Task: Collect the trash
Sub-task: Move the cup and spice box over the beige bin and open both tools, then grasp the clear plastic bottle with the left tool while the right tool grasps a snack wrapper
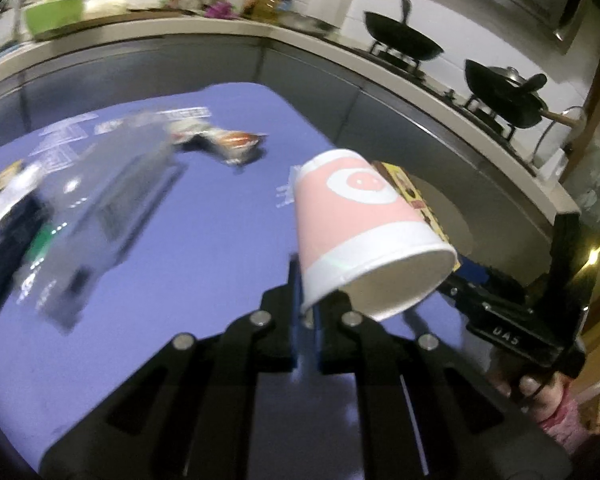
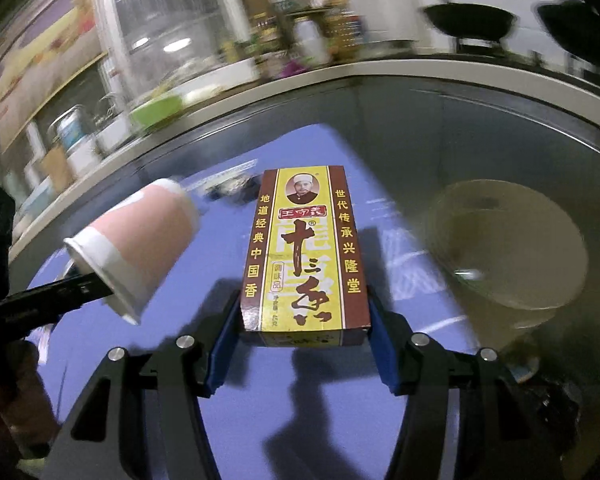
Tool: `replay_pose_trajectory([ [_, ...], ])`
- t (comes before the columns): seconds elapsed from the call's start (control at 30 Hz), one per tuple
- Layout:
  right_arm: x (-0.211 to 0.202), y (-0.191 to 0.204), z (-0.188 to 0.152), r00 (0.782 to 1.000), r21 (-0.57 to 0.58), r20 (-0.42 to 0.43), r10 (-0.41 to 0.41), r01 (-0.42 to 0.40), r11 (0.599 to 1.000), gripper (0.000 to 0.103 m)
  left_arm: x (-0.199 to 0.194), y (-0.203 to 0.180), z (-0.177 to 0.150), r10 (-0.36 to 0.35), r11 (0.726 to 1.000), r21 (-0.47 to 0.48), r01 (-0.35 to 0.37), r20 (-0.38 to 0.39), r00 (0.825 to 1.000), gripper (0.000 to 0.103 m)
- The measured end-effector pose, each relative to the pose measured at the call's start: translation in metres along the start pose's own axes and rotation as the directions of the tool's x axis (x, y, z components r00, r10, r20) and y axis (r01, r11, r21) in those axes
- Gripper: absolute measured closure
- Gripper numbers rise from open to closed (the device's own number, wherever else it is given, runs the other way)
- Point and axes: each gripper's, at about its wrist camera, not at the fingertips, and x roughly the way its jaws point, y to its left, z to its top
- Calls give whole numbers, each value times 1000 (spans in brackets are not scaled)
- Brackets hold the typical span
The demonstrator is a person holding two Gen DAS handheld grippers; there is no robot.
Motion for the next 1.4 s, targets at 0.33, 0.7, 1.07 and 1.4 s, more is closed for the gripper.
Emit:
replay_pose_trajectory([
  [0.33,-6,-143,17,990,267,-51,-135,144,953,48,127,-122,73,-164,985,34,172,-166,972,98],
  [0.7,-15,-184,13,981,407,37,-188,158,900,32,209,-162,80,-162,987,-38,157,-287,944,85],
  [1.07,-14,-154,30,996,366,88,-12,-21,930,42,83,-88,33,3,994,110,5,-68,998,85],
  [1.4,49,-59,104,937,264,-26,347,-328,907,49,-68,68,19,312,937,-206,-282,130,941,84],
])
